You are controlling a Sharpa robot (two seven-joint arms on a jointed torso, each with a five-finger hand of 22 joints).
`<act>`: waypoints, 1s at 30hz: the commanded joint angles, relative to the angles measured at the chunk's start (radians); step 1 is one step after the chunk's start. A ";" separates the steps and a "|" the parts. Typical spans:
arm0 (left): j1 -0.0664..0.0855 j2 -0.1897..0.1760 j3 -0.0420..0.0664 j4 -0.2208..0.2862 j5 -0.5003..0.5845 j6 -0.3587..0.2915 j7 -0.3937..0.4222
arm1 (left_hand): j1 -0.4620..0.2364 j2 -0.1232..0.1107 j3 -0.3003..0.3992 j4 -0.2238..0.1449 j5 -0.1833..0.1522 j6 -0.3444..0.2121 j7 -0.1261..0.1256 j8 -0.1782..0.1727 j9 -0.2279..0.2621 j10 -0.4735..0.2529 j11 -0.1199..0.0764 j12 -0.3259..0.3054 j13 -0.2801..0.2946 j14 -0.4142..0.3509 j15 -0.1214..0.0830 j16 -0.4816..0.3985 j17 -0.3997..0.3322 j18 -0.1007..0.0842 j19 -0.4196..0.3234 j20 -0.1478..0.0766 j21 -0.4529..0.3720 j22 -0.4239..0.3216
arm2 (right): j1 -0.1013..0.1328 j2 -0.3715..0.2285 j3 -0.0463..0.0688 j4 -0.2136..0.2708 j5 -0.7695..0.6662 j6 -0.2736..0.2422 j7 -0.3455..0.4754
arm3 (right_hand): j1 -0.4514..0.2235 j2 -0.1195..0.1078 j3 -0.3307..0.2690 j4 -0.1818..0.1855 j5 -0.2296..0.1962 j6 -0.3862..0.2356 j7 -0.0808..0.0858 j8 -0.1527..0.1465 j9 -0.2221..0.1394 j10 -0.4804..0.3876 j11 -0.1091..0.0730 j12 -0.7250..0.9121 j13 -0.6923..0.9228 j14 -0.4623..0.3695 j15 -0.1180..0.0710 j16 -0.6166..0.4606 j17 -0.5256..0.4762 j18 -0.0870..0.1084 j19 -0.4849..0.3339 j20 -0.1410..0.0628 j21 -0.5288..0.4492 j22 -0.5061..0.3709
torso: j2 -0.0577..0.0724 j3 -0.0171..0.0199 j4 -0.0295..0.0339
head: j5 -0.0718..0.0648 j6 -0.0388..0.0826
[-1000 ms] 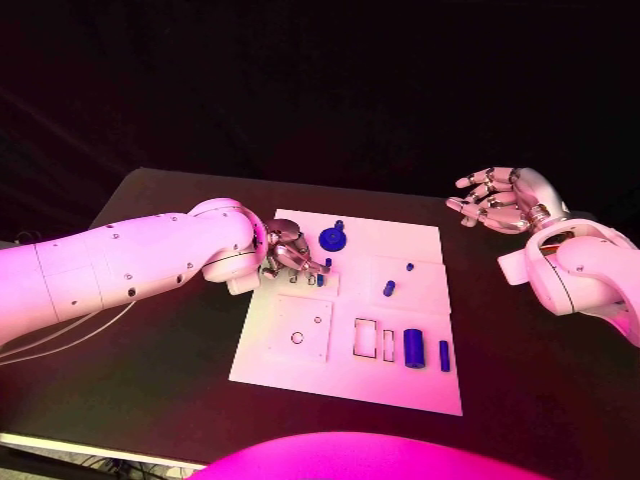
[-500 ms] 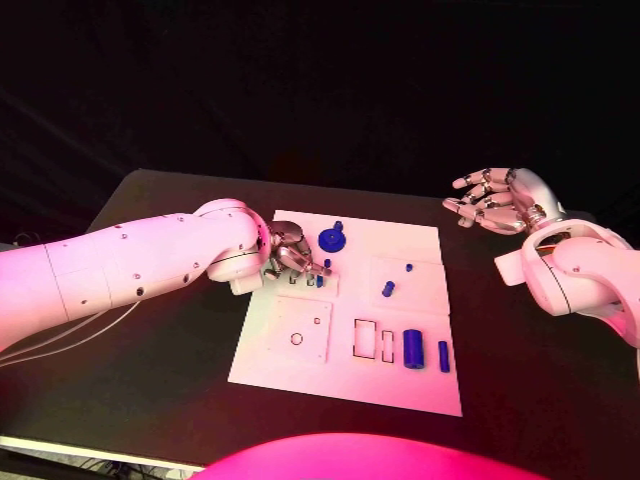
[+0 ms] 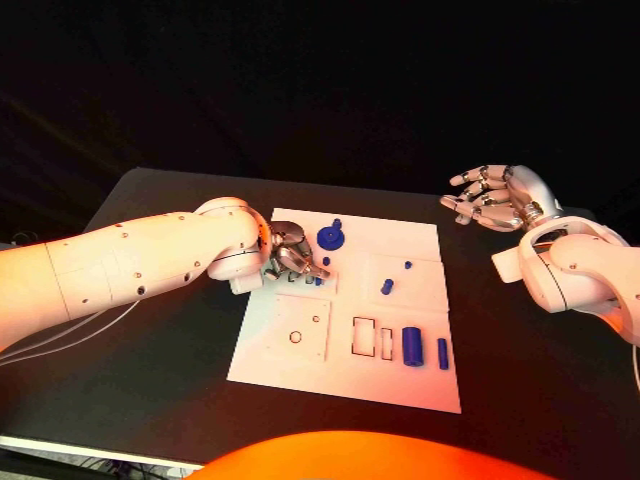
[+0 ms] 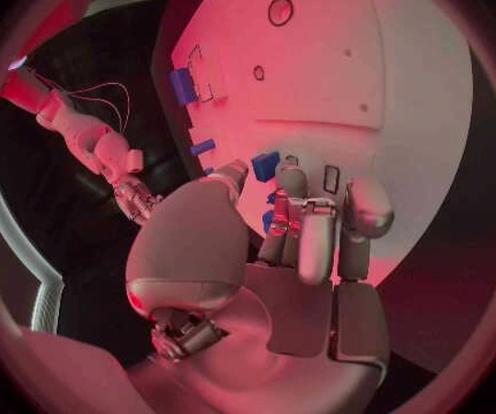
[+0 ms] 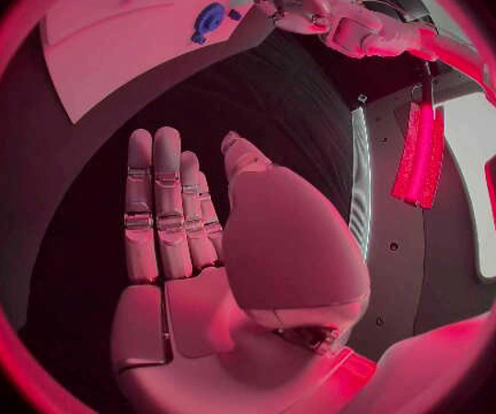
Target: Assemble the parts on the task board
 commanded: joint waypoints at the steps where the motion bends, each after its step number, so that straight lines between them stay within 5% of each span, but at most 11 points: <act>1: 0.001 0.004 0.000 0.000 -0.002 0.013 0.003 | 0.013 0.002 0.009 0.000 0.005 0.000 -0.005 0.005 0.002 0.007 0.000 0.005 0.004 0.016 -0.003 0.006 0.049 -0.019 0.008 -0.001 0.004 0.002 | -0.001 0.002 0.000 0.001 -0.003 -0.003 0.009 | -0.013 0.003 0.006 0.001 0.003 -0.005 0.009 0.005 -0.001 0.001 0.005 -0.004 -0.003 0.001 0.008 -0.008 -0.001 0.011 0.001 0.006 -0.006 -0.003 | 0.000 0.0000 0.0000 | -0.001 -0.001; 9: 0.001 0.007 0.000 -0.004 0.004 -0.020 0.008 | 0.092 0.027 0.103 0.000 0.007 -0.006 -0.013 0.020 0.021 0.013 -0.008 0.013 0.017 0.020 -0.010 0.008 0.058 -0.021 0.012 -0.006 0.010 0.011 | -0.001 0.005 0.000 0.001 -0.005 -0.002 0.008 | -0.013 0.003 0.006 0.001 0.003 -0.005 0.009 0.006 -0.002 0.000 0.006 -0.005 -0.006 0.000 0.008 -0.014 -0.001 0.011 0.000 0.006 -0.009 -0.006 | 0.001 0.0009 0.0011 | -0.003 -0.005; 16: 0.001 0.008 0.000 -0.004 0.017 -0.028 0.013 | 0.126 0.010 0.230 -0.002 0.006 -0.015 -0.021 0.056 0.062 0.022 -0.015 0.021 0.029 0.024 -0.015 0.010 0.069 -0.021 0.012 -0.011 0.012 0.014 | -0.002 0.006 0.000 0.001 -0.011 -0.001 0.008 | -0.013 0.003 0.005 0.001 0.003 -0.006 0.010 0.006 -0.002 -0.001 0.006 -0.006 -0.008 -0.001 0.009 -0.018 0.000 0.011 -0.001 0.007 -0.011 -0.008 | -0.001 0.0000 0.0008 | -0.004 -0.005; 21: 0.001 0.005 0.000 -0.002 0.040 -0.028 0.029 | 0.159 -0.032 0.380 -0.015 0.007 -0.027 -0.031 0.104 0.120 0.043 -0.025 0.033 0.048 0.033 -0.025 0.016 0.087 -0.021 0.014 -0.018 0.014 0.017 | -0.003 0.005 0.000 0.002 -0.019 0.002 0.008 | -0.011 0.003 0.006 0.000 0.003 -0.007 0.010 0.007 -0.003 -0.003 0.007 -0.007 -0.010 -0.002 0.010 -0.023 0.000 0.011 -0.001 0.007 -0.014 -0.011 | -0.001 0.0003 0.0016 | -0.006 -0.006; 25: 0.001 -0.001 0.000 0.002 0.065 -0.040 0.041 | 0.144 -0.099 0.559 -0.064 0.009 -0.032 -0.037 0.137 0.167 0.080 -0.031 0.045 0.070 0.048 -0.031 0.026 0.117 -0.028 0.040 -0.027 0.028 0.048 | -0.004 0.003 0.000 0.003 -0.024 0.003 0.006 | -0.005 0.002 0.008 -0.002 0.004 -0.008 0.010 0.007 -0.003 -0.004 0.007 -0.007 -0.013 -0.002 0.010 -0.028 0.000 0.011 -0.001 0.008 -0.016 -0.014 | -0.001 0.0005 0.0022 | -0.007 -0.006; 30: 0.001 -0.017 0.001 0.013 0.090 -0.055 0.046 | 0.098 -0.129 0.645 -0.110 0.009 -0.024 -0.040 0.149 0.190 0.112 -0.036 0.062 0.097 0.060 -0.037 0.035 0.144 -0.032 0.059 -0.031 0.037 0.070 | -0.006 0.001 0.000 0.004 -0.027 0.006 0.003 | -0.002 0.002 0.009 -0.002 0.004 -0.008 0.010 0.008 -0.004 -0.004 0.007 -0.007 -0.015 -0.001 0.010 -0.031 0.001 0.011 -0.001 0.008 -0.017 -0.015 | 0.000 0.0014 0.0020 | -0.008 -0.006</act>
